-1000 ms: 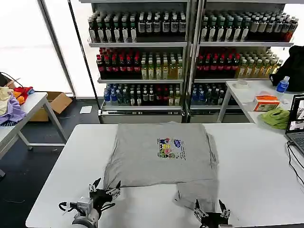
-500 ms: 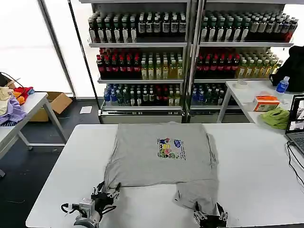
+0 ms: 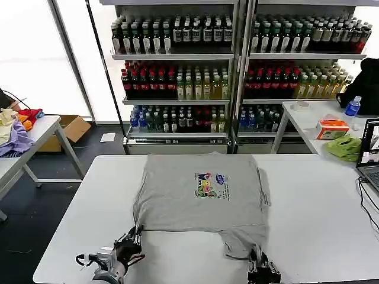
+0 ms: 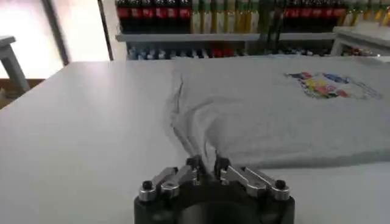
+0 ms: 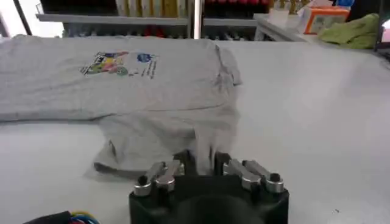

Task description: Fold and organize the clothes.

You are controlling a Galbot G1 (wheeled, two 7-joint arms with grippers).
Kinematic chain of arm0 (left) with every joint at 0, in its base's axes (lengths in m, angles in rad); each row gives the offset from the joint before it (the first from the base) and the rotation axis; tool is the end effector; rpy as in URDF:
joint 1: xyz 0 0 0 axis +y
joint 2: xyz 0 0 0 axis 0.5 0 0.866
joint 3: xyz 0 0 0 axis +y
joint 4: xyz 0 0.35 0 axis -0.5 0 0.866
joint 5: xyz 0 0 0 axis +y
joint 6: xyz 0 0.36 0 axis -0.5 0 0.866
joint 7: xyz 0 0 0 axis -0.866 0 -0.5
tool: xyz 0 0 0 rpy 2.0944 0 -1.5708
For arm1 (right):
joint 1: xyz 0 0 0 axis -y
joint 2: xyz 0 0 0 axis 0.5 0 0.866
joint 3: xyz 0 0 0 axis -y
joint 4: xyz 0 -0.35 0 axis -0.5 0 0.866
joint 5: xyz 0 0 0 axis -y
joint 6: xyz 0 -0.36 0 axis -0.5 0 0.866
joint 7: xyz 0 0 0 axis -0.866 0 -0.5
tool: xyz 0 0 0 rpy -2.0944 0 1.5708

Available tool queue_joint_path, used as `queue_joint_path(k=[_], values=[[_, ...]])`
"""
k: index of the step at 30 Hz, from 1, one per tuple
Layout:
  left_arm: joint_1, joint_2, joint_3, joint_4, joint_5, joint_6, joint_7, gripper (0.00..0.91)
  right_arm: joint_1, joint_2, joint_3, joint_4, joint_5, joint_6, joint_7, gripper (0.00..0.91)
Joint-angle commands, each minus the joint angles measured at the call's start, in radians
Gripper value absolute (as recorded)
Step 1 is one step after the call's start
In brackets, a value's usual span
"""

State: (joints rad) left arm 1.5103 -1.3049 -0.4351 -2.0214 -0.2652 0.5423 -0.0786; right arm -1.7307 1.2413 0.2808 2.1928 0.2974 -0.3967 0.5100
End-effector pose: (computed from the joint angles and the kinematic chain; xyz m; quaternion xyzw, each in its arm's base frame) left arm 0.2022 0.0231 -0.3177 -0.0630 -0.9548 -0.0058 0.2904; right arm 0.1220 0.0212 -0.2999 -0.0457 -0.9608 0.0187 0.2730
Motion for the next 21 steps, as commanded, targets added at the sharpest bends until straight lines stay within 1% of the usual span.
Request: queue_joint_path(k=[1, 4, 8, 11, 12, 13, 16, 18, 20, 21], values=[[0.003, -0.001, 0.003, 0.004, -0.019, -0.002, 0.002, 0.010, -0.006, -0.003, -0.002, -0.003, -0.002, 0.008, 0.002, 0.000], [-0.004, -0.008, 0.005, -0.008, -0.017, -0.042, 0.001, 0.000, -0.001, -0.001, 0.013, 0.019, -0.003, 0.023, -0.013, 0.000], [-0.019, -0.017, 0.010, -0.028, -0.019, -0.113, 0.009, 0.010, 0.026, 0.016, 0.037, 0.069, -0.039, 0.052, -0.039, 0.000], [-0.046, -0.027, 0.007, -0.042, -0.033, -0.153, 0.009, 0.000, 0.064, 0.030, 0.054, 0.103, -0.043, 0.046, -0.056, 0.000], [-0.060, -0.029, 0.006, -0.047, -0.048, -0.159, 0.006, 0.000, 0.076, 0.034, 0.059, 0.109, -0.047, 0.044, -0.057, 0.000], [-0.069, -0.030, 0.005, -0.049, -0.059, -0.163, 0.005, 0.000, 0.100, 0.042, 0.067, 0.114, -0.061, 0.043, -0.071, 0.000], [-0.103, -0.031, -0.002, -0.044, -0.073, -0.177, 0.010, 0.000, 0.156, 0.055, 0.083, 0.114, -0.061, 0.018, -0.078, 0.000], [-0.129, -0.030, -0.007, -0.030, -0.086, -0.185, 0.011, 0.000, 0.192, 0.058, 0.090, 0.104, -0.063, 0.014, -0.086, 0.000], [-0.160, -0.030, -0.007, -0.009, -0.098, -0.192, 0.007, 0.000, 0.238, 0.060, 0.102, 0.073, -0.071, 0.017, -0.130, 0.000], [-0.171, -0.030, -0.006, -0.004, -0.101, -0.194, 0.006, 0.000, 0.253, 0.058, 0.105, 0.055, -0.069, 0.022, -0.143, 0.000]])
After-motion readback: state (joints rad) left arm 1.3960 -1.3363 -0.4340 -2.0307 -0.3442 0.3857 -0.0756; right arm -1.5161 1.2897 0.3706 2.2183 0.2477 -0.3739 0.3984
